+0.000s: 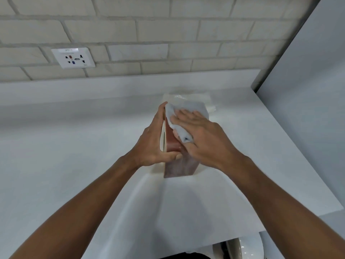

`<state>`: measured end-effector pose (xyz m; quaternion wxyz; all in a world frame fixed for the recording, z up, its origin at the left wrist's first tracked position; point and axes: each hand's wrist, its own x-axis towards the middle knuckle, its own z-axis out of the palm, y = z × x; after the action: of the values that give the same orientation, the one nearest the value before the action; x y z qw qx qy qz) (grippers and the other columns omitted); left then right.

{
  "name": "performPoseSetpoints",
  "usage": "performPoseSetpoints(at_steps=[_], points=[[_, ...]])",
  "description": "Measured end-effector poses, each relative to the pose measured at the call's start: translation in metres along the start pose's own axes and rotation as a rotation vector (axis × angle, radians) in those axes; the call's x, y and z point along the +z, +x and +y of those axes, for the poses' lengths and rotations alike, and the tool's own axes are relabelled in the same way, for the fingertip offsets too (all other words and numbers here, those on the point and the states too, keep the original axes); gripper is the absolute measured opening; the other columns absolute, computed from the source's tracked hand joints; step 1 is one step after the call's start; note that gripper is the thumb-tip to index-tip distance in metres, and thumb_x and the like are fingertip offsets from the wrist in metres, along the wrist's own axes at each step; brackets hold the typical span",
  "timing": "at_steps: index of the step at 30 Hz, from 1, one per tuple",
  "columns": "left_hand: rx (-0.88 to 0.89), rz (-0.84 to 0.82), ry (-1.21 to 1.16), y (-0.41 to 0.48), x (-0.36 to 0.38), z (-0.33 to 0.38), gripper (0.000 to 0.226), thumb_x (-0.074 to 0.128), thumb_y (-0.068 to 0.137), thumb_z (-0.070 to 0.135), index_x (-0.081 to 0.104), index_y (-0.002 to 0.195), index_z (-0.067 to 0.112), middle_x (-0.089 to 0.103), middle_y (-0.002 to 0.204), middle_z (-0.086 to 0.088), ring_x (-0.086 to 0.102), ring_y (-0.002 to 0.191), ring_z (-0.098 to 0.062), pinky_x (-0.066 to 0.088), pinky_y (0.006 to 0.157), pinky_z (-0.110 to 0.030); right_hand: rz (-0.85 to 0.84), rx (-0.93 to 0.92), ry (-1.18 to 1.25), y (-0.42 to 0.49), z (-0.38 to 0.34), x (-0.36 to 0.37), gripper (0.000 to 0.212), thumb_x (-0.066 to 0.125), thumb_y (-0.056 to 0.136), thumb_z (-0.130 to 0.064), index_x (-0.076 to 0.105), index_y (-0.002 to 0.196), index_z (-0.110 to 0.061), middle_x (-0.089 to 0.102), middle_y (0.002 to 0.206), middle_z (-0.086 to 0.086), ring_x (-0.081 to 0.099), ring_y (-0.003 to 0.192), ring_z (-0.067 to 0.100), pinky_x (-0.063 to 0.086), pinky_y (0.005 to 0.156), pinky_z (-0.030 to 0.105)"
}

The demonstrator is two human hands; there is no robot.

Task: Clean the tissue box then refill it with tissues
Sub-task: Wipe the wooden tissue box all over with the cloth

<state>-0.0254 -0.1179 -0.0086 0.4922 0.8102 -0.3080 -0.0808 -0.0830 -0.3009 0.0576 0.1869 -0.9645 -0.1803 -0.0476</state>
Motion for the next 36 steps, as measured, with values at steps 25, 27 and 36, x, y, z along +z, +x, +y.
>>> performPoseSetpoints(at_steps=[25,27,36], points=[[0.011,0.001,-0.037,-0.002,0.003,0.003,0.141,0.084,0.068,0.061,-0.009,0.166,0.022,0.027,0.172,0.000,0.032,0.157,-0.016,0.029,0.129,-0.049,0.067,0.001,0.094,-0.032,0.027,-0.008,0.054,0.050,0.092,-0.012,0.047,0.144,-0.027,0.037,0.153,-0.011,0.023,0.143,-0.002,0.030,0.116,0.031],[0.009,-0.005,-0.033,-0.002,0.002,0.001,0.140,0.085,0.068,0.058,-0.008,0.166,0.025,0.027,0.172,-0.001,0.033,0.157,-0.019,0.030,0.127,-0.055,0.051,-0.098,0.094,-0.039,0.021,0.000,0.059,0.044,0.086,-0.009,0.048,0.144,-0.019,0.037,0.153,-0.004,0.024,0.144,0.002,0.022,0.120,0.029],[-0.003,0.015,-0.029,0.000,0.004,0.000,0.143,0.083,0.067,0.064,-0.008,0.167,0.021,0.027,0.171,-0.001,0.033,0.157,-0.019,0.030,0.127,-0.052,0.103,0.290,0.324,0.005,0.042,-0.018,0.037,0.041,0.101,-0.049,0.058,0.133,-0.039,0.065,0.127,-0.013,0.061,0.111,0.008,0.045,0.088,0.014]])
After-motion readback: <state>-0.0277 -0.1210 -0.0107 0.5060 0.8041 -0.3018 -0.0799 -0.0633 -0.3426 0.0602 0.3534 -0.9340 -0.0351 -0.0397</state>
